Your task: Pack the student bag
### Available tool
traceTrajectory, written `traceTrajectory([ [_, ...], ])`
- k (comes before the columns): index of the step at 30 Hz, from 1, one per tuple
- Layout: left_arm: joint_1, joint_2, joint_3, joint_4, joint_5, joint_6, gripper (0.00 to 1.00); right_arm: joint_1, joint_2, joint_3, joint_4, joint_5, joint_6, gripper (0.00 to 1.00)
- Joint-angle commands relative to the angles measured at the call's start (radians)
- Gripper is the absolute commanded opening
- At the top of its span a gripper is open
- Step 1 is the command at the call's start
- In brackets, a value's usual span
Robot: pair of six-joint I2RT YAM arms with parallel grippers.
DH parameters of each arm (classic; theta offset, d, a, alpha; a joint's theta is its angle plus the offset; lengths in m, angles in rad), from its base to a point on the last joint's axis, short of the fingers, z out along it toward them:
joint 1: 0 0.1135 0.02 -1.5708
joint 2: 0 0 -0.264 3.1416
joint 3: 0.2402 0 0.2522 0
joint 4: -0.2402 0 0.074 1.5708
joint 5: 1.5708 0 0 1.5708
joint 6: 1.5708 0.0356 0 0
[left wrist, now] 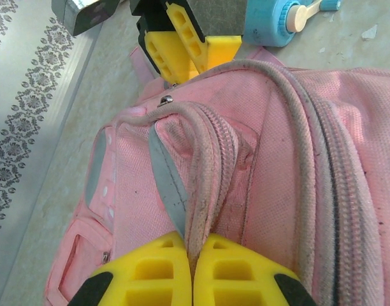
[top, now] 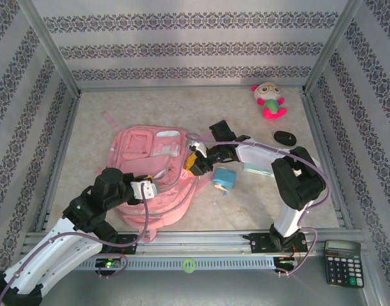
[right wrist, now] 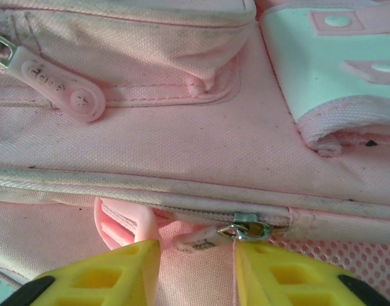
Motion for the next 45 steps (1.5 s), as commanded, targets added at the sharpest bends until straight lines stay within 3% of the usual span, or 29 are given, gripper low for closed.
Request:
traceTrajectory([
  [1,0.010,-0.009,0.013,0.120,0.010,0.017,0.00,0.021,0.002,0.011,0.071,-0.054,0.131,0.43],
  [4,0.010,-0.008,0.017,0.120,0.017,0.015,0.00,0.007,0.004,-0.007,0.162,0.065,0.242,0.45],
  [7,0.010,-0.009,0.021,0.118,0.025,0.013,0.00,-0.011,0.009,-0.027,0.246,0.105,0.319,0.41],
  [13,0.010,-0.011,0.027,0.117,0.030,0.016,0.00,0.006,0.027,-0.027,0.247,0.104,0.291,0.38],
  [18,0.010,-0.011,0.026,0.120,0.020,0.016,0.00,0.004,0.022,-0.052,0.232,0.182,0.260,0.14],
  [22,0.010,-0.009,0.024,0.124,-0.006,0.009,0.00,-0.005,-0.009,-0.065,0.233,0.202,0.268,0.01],
  [31,0.007,0.116,0.077,0.117,-0.130,-0.058,0.00,0.000,-0.123,-0.043,0.188,0.091,0.390,0.00],
  [40,0.006,0.158,0.094,0.122,-0.169,-0.044,0.00,0.012,-0.150,0.060,-0.057,0.061,0.462,0.00],
  [45,0.000,0.184,0.093,0.206,-0.190,-0.188,0.00,0.040,-0.158,0.075,-0.122,0.105,0.608,0.00],
])
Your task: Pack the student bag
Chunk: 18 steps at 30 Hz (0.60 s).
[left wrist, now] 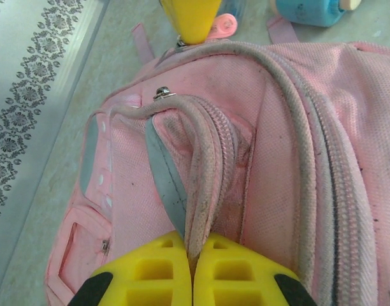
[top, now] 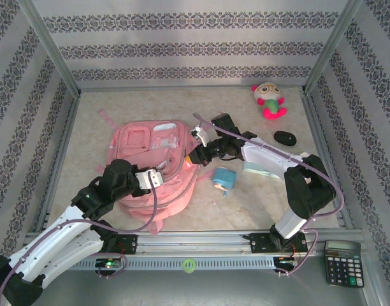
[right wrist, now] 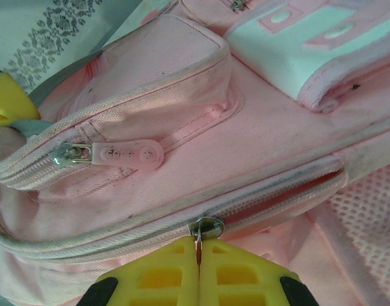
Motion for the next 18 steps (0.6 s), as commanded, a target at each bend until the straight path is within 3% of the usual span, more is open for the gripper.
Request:
traceTrajectory([
  [1,-0.005,0.026,0.040,0.147,-0.090,-0.147,0.00,0.038,-0.051,0.025,-0.083,-0.019,0.127,0.00],
  [9,-0.068,0.197,0.086,0.264,-0.283,-0.388,0.00,0.097,-0.149,-0.067,0.004,0.067,0.347,0.00],
  [18,-0.096,0.365,0.139,0.403,-0.369,-0.583,0.00,0.187,-0.241,-0.161,0.181,0.165,0.566,0.00],
])
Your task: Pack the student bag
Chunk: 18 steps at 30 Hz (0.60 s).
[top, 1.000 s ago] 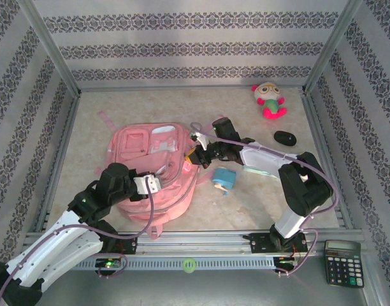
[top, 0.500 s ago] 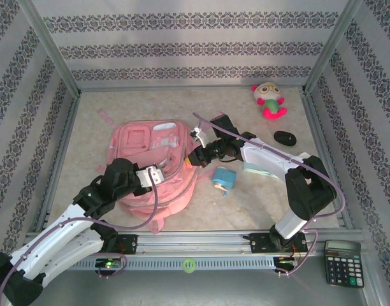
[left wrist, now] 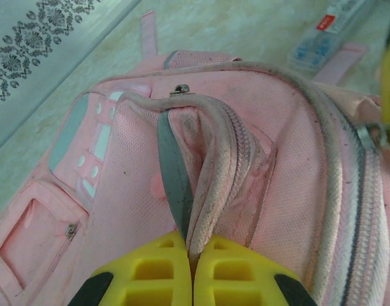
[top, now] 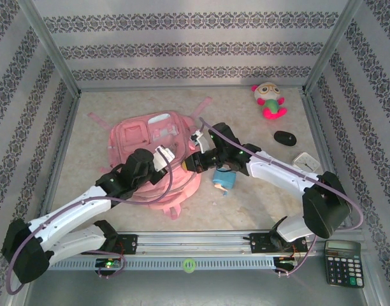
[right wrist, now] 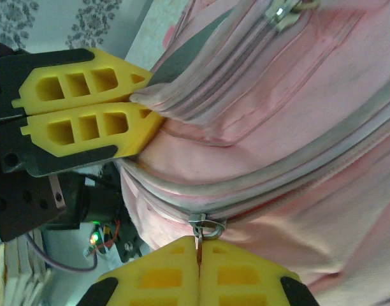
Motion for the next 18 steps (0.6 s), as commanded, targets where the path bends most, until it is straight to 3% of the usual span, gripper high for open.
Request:
traceTrajectory([
  [1,-0.005,0.051,0.058,0.186,-0.133,-0.141,0.00,0.056,-0.051,-0.042,0.096,0.009,0.135,0.00],
  [13,-0.014,0.169,0.094,0.354,-0.049,-0.374,0.00,0.191,-0.090,-0.208,0.383,0.268,0.451,0.00],
  [17,-0.014,0.161,0.067,0.407,0.028,-0.347,0.00,0.205,-0.086,-0.228,0.427,0.284,0.480,0.00],
  [18,-0.013,0.150,0.048,0.427,0.061,-0.314,0.00,0.203,-0.091,-0.233,0.421,0.287,0.476,0.05],
])
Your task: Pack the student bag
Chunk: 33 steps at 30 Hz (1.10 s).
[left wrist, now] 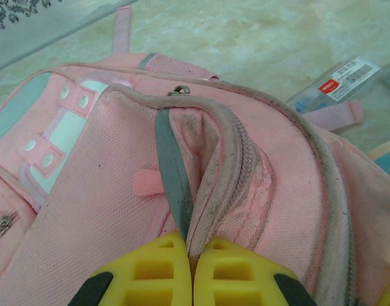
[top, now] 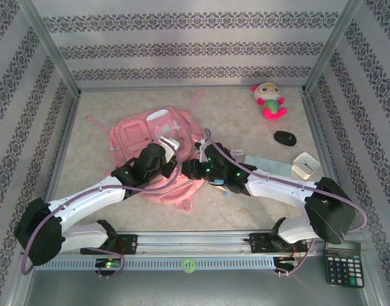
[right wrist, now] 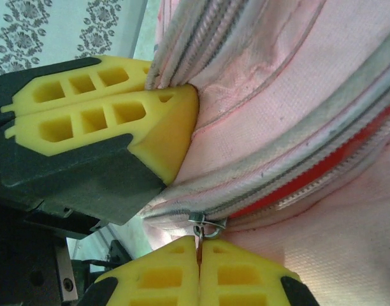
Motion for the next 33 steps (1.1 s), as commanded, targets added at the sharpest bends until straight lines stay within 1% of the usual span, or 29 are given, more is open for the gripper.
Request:
traceTrajectory([
  [1,0.001,-0.037,-0.009,0.286,0.086,0.020,0.00,0.040,-0.039,-0.021,0.061,-0.064,0.041,0.15],
  [2,0.004,-0.052,-0.026,0.295,0.123,0.056,0.00,0.033,-0.050,-0.026,0.048,-0.063,0.037,0.26],
  [3,0.007,-0.070,-0.044,0.302,0.153,0.090,0.00,0.019,-0.068,-0.034,0.036,-0.066,0.032,0.41],
  [4,0.016,-0.090,-0.065,0.314,0.192,0.118,0.00,0.002,-0.092,-0.048,0.025,-0.064,0.029,0.48],
  [6,0.041,-0.126,-0.112,0.351,0.277,0.171,0.00,-0.032,-0.143,-0.075,-0.003,-0.039,0.037,0.58],
  [7,0.059,-0.145,-0.131,0.364,0.324,0.185,0.00,-0.051,-0.167,-0.088,-0.019,-0.024,0.044,0.61],
  [8,0.074,-0.160,-0.144,0.370,0.373,0.200,0.00,-0.067,-0.183,-0.094,-0.028,-0.020,0.049,0.62],
  [10,0.098,-0.191,-0.161,0.370,0.470,0.234,0.00,-0.096,-0.203,-0.100,-0.036,-0.035,0.058,0.63],
  [12,0.117,-0.213,-0.170,0.357,0.544,0.274,0.00,-0.113,-0.205,-0.093,-0.033,-0.043,0.068,0.63],
  [15,0.139,-0.236,-0.175,0.344,0.601,0.310,0.00,-0.118,-0.174,-0.069,-0.005,-0.069,0.090,0.63],
  [17,0.147,-0.248,-0.174,0.334,0.619,0.327,0.00,-0.115,-0.138,-0.052,0.023,-0.091,0.116,0.63],
  [20,0.163,-0.264,-0.170,0.305,0.645,0.371,0.00,-0.102,-0.086,-0.033,0.083,-0.100,0.150,0.59],
  [23,0.177,-0.269,-0.140,0.198,0.651,0.463,0.00,-0.089,-0.044,-0.012,0.161,-0.086,0.176,0.46],
  [25,0.194,-0.270,-0.105,0.088,0.647,0.561,0.00,-0.080,-0.014,-0.001,0.207,-0.062,0.197,0.37],
  [27,0.224,-0.267,-0.063,-0.034,0.672,0.667,0.00,-0.070,0.015,0.004,0.254,-0.041,0.221,0.36],
  [28,0.244,-0.262,-0.042,-0.097,0.703,0.715,0.00,-0.065,0.036,0.008,0.285,-0.042,0.236,0.38],
  [30,0.278,-0.252,-0.007,-0.189,0.771,0.785,0.00,-0.059,0.077,0.024,0.321,-0.042,0.263,0.49],
  [31,0.291,-0.247,0.002,-0.220,0.801,0.810,0.00,-0.053,0.096,0.035,0.342,-0.041,0.267,0.49],
  [32,0.297,-0.247,0.005,-0.231,0.818,0.824,0.00,-0.046,0.115,0.043,0.359,-0.036,0.272,0.45],
  [33,0.302,-0.247,0.004,-0.229,0.819,0.827,0.00,-0.040,0.129,0.046,0.383,-0.023,0.279,0.38],
])
